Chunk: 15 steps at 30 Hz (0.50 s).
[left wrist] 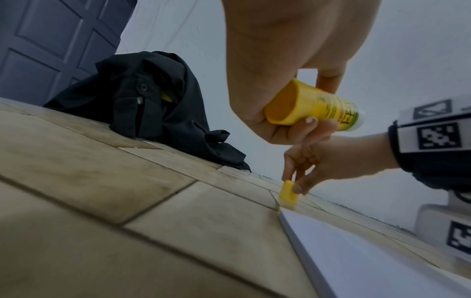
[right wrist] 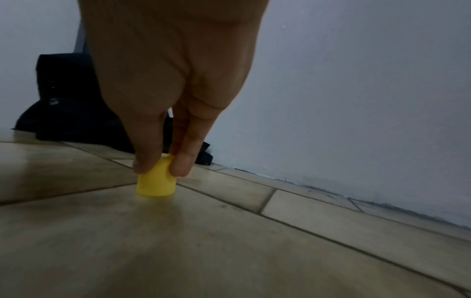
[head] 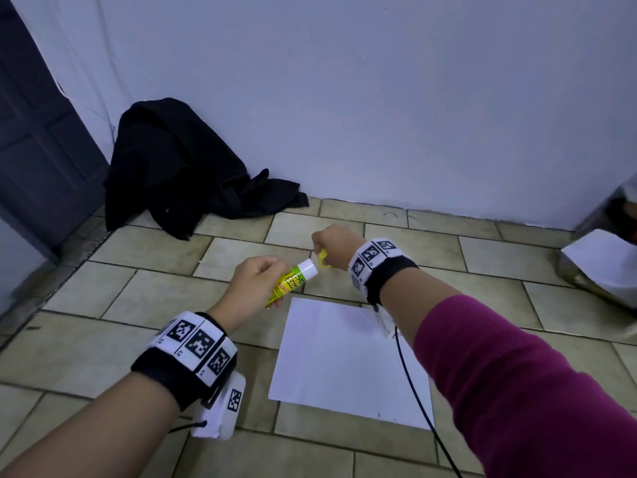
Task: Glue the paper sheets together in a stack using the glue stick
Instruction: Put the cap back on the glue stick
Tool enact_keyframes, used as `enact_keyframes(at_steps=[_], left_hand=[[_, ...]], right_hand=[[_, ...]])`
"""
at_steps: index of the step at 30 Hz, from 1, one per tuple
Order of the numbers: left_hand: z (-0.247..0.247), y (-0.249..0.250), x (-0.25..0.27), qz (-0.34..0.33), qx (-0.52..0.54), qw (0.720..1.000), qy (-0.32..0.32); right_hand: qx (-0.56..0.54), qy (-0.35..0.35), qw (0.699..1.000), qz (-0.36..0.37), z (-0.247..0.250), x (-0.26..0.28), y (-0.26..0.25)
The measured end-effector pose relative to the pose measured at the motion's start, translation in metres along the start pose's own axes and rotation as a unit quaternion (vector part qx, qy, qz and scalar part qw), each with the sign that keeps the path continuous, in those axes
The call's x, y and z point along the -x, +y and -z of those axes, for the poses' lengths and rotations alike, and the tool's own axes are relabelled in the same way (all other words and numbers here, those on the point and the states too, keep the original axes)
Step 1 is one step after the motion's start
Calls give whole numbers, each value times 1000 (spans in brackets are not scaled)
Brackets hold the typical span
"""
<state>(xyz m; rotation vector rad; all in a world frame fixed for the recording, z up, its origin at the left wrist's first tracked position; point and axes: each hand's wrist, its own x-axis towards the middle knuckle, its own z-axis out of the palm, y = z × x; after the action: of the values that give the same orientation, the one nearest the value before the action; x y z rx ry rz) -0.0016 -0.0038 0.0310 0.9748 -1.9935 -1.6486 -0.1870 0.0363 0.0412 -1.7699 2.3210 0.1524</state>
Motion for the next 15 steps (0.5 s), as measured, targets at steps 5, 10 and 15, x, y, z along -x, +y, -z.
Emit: enact_keyframes(at_steps=[5,10,15], left_hand=[[-9,11,4,3,18,997,-69],[-16,18,3,-56,29,989,-133],[-25,31,7,-99,50,982,-156]], right_hand=[[-206,27,974,-87,-8,26,44],[-546,59,835,-28,11,76,52],[-618,114,777,33,23,123,46]])
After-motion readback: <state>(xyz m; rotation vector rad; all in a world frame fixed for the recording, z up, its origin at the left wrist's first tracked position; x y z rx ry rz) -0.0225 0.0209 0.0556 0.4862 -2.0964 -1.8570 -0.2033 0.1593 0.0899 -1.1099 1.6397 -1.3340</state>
